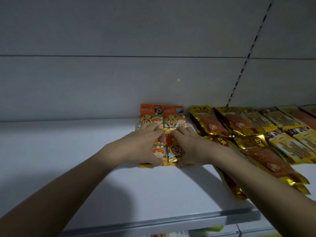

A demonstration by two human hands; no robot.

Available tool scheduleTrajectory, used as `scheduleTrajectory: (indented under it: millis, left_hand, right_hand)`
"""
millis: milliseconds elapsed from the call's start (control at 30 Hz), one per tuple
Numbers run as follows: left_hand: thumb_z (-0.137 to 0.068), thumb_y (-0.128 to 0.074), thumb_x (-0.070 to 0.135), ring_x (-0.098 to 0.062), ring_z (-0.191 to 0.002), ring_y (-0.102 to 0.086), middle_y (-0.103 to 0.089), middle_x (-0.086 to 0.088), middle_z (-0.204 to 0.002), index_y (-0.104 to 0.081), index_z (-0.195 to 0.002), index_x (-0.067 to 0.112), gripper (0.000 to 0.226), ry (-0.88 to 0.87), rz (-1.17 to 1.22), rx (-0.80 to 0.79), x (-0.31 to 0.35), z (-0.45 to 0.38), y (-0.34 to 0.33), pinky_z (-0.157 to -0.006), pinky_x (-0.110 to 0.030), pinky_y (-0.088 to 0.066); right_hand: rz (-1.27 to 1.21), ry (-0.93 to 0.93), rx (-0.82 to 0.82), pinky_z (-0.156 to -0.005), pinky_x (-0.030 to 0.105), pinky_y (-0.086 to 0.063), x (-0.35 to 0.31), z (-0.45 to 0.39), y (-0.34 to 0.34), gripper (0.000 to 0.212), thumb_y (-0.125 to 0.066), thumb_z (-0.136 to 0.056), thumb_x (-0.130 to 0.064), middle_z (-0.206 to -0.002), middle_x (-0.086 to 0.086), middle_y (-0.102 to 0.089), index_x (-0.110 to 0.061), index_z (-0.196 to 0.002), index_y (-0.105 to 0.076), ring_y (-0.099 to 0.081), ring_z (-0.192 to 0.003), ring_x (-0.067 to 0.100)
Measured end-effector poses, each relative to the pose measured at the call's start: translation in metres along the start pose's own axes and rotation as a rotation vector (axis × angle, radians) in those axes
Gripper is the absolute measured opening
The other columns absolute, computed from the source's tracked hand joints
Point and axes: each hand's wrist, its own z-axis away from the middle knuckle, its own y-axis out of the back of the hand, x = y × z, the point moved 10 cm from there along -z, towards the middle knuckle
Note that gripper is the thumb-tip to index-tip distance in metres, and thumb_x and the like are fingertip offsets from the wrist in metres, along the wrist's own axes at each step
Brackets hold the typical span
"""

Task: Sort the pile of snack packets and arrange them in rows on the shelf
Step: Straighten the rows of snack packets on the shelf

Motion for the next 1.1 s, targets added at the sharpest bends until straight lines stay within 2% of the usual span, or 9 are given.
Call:
scheduleTrajectory:
  millis: [100,200,333,400,500,633,767,900,1100]
  left_hand:
    - [-0.068,-0.075,0.069,-0.012,-0.113,-0.032,-0.028,0.015,-0.111,-0.043,-0.117,0.033,0.068,0.011,-0.044,-0.04,-0.002,-0.004,0.004,-0.091,-0.037,-0.045]
    - [-0.073,-0.064,0.075,-0.011,-0.112,-0.034,-0.037,0.012,-0.116,-0.046,-0.118,0.032,0.065,-0.024,0.014,0.013,0.011,-0.012,0.03,-0.097,-0.035,-0.04]
    - [-0.091,-0.062,0.051,-0.014,-0.118,-0.048,-0.051,0.003,-0.124,-0.054,-0.124,0.022,0.044,-0.088,0.355,0.228,0.05,-0.048,0.066,-0.091,-0.027,-0.036]
    - [-0.094,-0.064,0.043,-0.018,-0.12,-0.052,-0.052,-0.003,-0.132,-0.053,-0.133,0.017,0.048,-0.058,0.452,0.221,0.068,-0.072,0.062,-0.088,-0.026,-0.038]
    - [-0.095,-0.062,0.04,-0.024,-0.128,-0.048,-0.044,-0.008,-0.143,-0.047,-0.142,0.015,0.054,-0.014,0.525,0.138,0.097,-0.104,0.047,-0.093,-0.027,-0.04]
    - [-0.099,-0.055,0.037,-0.037,-0.145,-0.027,-0.031,-0.015,-0.153,-0.045,-0.142,0.019,0.048,0.09,0.448,0.067,0.125,-0.136,0.023,-0.116,-0.043,-0.031]
    - [-0.104,-0.042,0.043,-0.047,-0.148,-0.012,-0.013,-0.02,-0.162,-0.03,-0.155,0.023,0.057,0.247,0.396,0.085,0.122,-0.161,-0.008,-0.122,-0.05,-0.018]
    - [-0.105,-0.041,0.039,-0.045,-0.146,-0.016,-0.018,-0.022,-0.158,-0.03,-0.155,0.027,0.053,0.339,0.348,0.154,0.113,-0.176,-0.028,-0.12,-0.045,-0.019]
    - [-0.104,-0.045,0.039,-0.038,-0.146,-0.018,-0.022,-0.02,-0.158,-0.032,-0.155,0.027,0.054,0.387,0.239,0.237,0.122,-0.166,-0.018,-0.119,-0.041,-0.017]
  right_hand:
    - [-0.08,0.006,0.024,-0.109,0.038,-0.036,0.004,0.001,0.004,0.099,-0.085,-0.071,-0.042,-0.144,-0.002,-0.026,-0.024,-0.147,-0.024,-0.022,-0.134,0.019]
    - [-0.26,-0.004,0.074,-0.114,0.036,-0.031,0.017,0.012,0.026,0.101,-0.083,-0.072,-0.048,-0.147,-0.006,-0.025,-0.029,-0.151,-0.022,-0.021,-0.138,0.015]
    - [-0.409,-0.114,0.398,-0.098,0.022,-0.039,0.079,0.037,0.087,0.05,-0.065,-0.092,-0.037,-0.126,-0.005,-0.051,-0.017,-0.136,-0.051,-0.049,-0.123,0.014]
    - [-0.396,-0.265,0.456,-0.09,0.027,-0.044,0.131,0.05,0.096,0.041,-0.06,-0.097,-0.033,-0.13,0.003,-0.056,-0.014,-0.133,-0.054,-0.056,-0.116,0.019]
    - [-0.345,-0.413,0.368,-0.083,0.036,-0.051,0.193,0.065,0.088,0.041,-0.063,-0.095,-0.034,-0.13,0.011,-0.054,-0.016,-0.131,-0.055,-0.063,-0.101,0.026]
    - [-0.167,-0.405,0.198,-0.104,0.03,-0.035,0.231,0.067,0.073,0.052,-0.061,-0.097,-0.03,-0.148,0.011,-0.041,-0.019,-0.145,-0.045,-0.044,-0.133,0.029]
    - [-0.177,-0.217,0.076,-0.11,0.037,-0.037,0.24,0.046,0.046,0.06,-0.068,-0.093,-0.031,-0.148,0.001,-0.045,-0.027,-0.146,-0.042,-0.044,-0.136,0.026]
    - [-0.104,-0.131,0.09,-0.117,0.042,-0.028,0.253,0.028,0.022,0.076,-0.063,-0.092,-0.045,-0.159,0.003,-0.029,-0.032,-0.156,-0.024,-0.028,-0.145,0.031]
    - [-0.07,-0.066,0.129,-0.114,0.047,-0.031,0.258,0.026,0.024,0.073,-0.058,-0.093,-0.052,-0.157,0.007,-0.032,-0.03,-0.155,-0.026,-0.028,-0.143,0.034]
